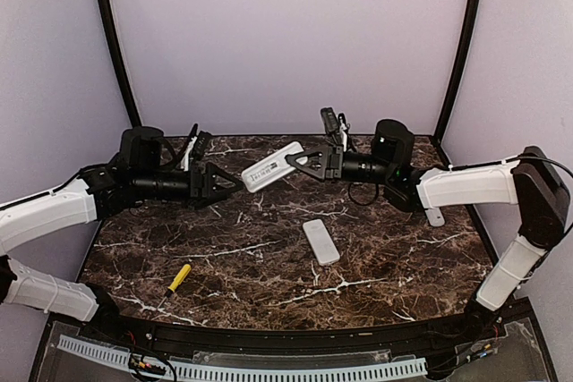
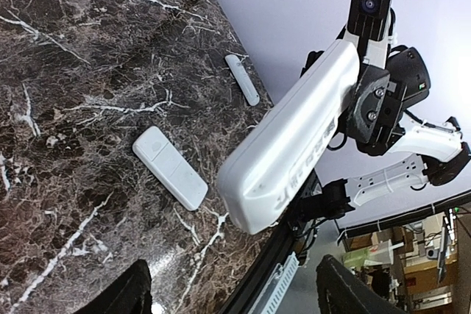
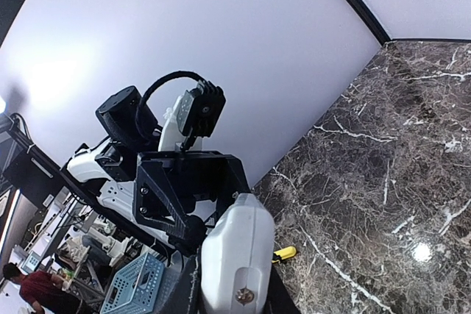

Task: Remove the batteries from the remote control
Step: Pass from the left arm to the right, then pass from the right arm to the left

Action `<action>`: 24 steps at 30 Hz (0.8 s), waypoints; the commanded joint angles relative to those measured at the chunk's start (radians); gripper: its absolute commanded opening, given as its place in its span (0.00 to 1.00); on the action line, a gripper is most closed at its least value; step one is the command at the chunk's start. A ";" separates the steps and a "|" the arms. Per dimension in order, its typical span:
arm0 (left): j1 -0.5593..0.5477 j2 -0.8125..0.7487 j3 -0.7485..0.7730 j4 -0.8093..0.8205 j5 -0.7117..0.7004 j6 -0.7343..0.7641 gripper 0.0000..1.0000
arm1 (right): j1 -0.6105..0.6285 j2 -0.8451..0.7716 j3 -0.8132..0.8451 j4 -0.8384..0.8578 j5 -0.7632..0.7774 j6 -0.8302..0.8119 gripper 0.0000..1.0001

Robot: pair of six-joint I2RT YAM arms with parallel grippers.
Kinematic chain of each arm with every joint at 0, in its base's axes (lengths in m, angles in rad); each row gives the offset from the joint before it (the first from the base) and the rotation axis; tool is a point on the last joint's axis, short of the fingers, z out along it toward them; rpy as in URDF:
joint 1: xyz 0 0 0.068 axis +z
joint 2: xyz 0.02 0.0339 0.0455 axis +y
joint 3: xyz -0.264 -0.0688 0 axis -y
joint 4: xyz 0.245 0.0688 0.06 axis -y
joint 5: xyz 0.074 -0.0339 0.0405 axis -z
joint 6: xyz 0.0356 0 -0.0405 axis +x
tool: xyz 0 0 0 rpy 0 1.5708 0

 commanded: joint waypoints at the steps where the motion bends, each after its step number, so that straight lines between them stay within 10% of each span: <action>1: 0.002 0.012 0.000 0.076 0.044 -0.045 0.73 | 0.010 -0.043 -0.008 0.046 -0.016 -0.040 0.00; 24: 0.003 0.055 0.019 0.102 0.041 -0.089 0.58 | 0.034 -0.062 0.011 -0.026 0.003 -0.114 0.00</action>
